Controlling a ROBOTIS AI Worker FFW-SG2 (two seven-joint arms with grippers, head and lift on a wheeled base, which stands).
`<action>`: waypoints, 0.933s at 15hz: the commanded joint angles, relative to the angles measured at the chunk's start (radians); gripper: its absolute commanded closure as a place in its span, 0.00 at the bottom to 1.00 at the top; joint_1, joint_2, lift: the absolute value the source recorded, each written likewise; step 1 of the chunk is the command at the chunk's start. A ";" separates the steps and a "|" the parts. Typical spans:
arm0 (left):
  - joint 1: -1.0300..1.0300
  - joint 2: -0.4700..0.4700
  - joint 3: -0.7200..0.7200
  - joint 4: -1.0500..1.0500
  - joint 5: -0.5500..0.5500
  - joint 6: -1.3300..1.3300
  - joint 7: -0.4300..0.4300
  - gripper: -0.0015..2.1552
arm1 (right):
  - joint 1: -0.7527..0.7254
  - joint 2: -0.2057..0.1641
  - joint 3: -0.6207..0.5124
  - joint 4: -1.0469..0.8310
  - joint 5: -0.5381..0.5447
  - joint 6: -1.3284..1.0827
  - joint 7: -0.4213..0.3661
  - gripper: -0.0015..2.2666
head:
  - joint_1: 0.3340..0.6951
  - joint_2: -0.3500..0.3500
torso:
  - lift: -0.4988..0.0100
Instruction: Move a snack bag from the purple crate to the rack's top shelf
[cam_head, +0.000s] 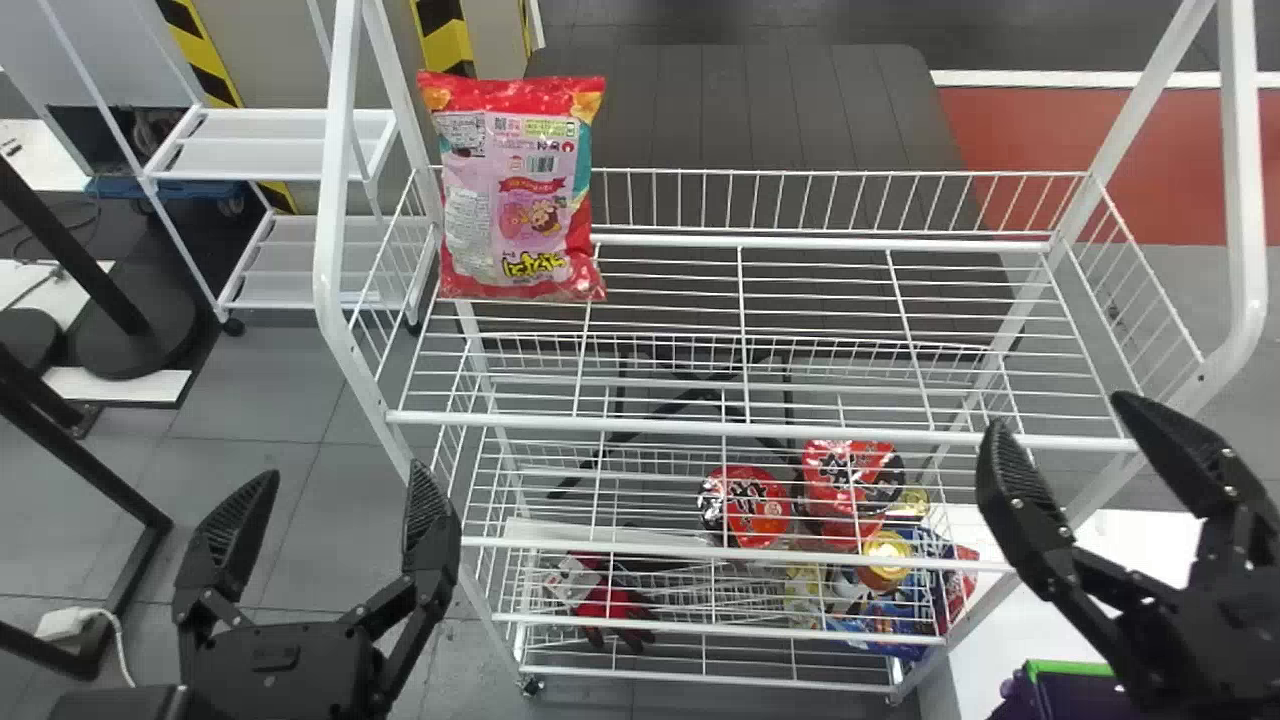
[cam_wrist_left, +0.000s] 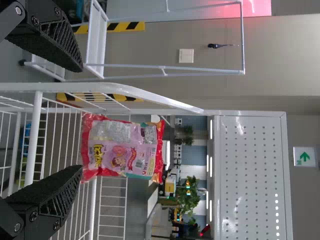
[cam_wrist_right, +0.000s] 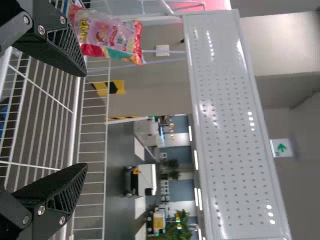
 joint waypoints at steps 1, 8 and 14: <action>-0.002 -0.003 0.001 0.001 0.001 0.002 0.000 0.06 | 0.001 0.003 -0.001 -0.004 -0.009 0.024 -0.013 0.09 | 1.00 0.55 | 0.93; -0.008 -0.003 0.001 0.001 0.003 0.002 -0.002 0.06 | -0.001 0.006 0.002 -0.002 0.001 0.027 -0.039 0.09 | 1.00 0.53 | 0.87; -0.008 -0.003 0.002 0.001 0.003 0.002 -0.002 0.06 | -0.009 0.006 0.006 0.016 0.008 0.033 -0.037 0.09 | 1.00 0.53 | 0.83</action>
